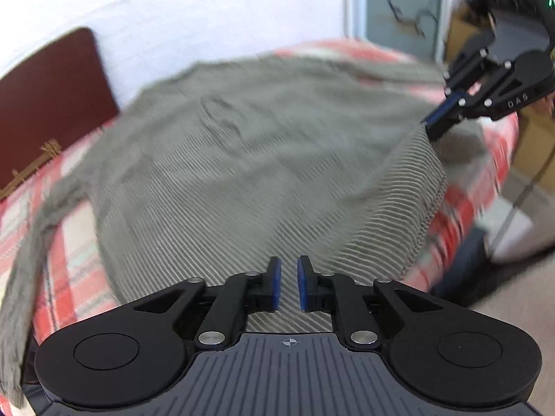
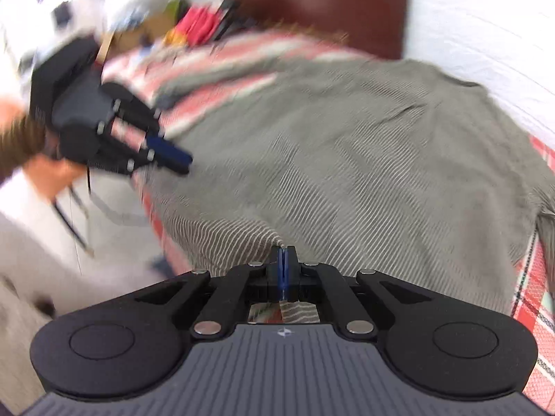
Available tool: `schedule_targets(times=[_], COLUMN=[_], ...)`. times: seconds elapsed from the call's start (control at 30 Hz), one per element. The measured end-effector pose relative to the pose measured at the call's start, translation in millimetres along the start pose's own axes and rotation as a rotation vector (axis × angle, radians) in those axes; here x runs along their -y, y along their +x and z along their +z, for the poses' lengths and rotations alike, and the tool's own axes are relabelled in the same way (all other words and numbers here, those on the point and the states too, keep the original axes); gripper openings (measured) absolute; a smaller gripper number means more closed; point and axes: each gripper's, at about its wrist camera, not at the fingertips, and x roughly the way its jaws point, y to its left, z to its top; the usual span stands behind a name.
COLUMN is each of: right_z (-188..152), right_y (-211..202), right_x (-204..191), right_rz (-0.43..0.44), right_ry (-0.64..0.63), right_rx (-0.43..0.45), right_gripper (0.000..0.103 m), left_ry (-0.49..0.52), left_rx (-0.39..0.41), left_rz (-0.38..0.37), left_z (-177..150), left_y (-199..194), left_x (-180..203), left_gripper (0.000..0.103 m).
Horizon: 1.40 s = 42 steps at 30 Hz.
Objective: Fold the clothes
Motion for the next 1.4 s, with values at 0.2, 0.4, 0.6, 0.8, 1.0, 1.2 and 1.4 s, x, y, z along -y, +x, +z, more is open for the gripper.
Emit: schedule_targets(times=[0.2,0.4,0.6,0.8,1.0,1.2,1.4], right_z=[51,83,101,108,76,53,25], right_y=[-7,32,35,60,133,59,26], right_x=[45,81,107,133,168,148,75], right_rz=[-0.032,-0.033,-0.034,-0.131,-0.176,-0.204,-0.021], right_ry=[0.148,0.214,0.279,0.322,0.435,0.417,0.246], right_rx=[0.203,0.215,0.289,0.328,0.037,0.201,0.113], right_gripper=[0.001,0.001,0.001,0.001,0.018,0.061,0.061], left_ry=[-0.093,0.065,-0.043,-0.232,-0.231,-0.227,-0.149], left_rx=[0.14,0.096,0.011,0.042,-0.071,0.021,0.07], left_rz=[-0.054,0.033,0.165,0.279,0.29,0.361,0.216], left_z=[31,41,65,84,69,61,59], left_y=[-8,29,80,114,136,62,18], left_x=[-14,4,-34,-89,-104,-103,-31], left_gripper=[0.069,0.082,0.013,0.046,0.063,0.082,0.083])
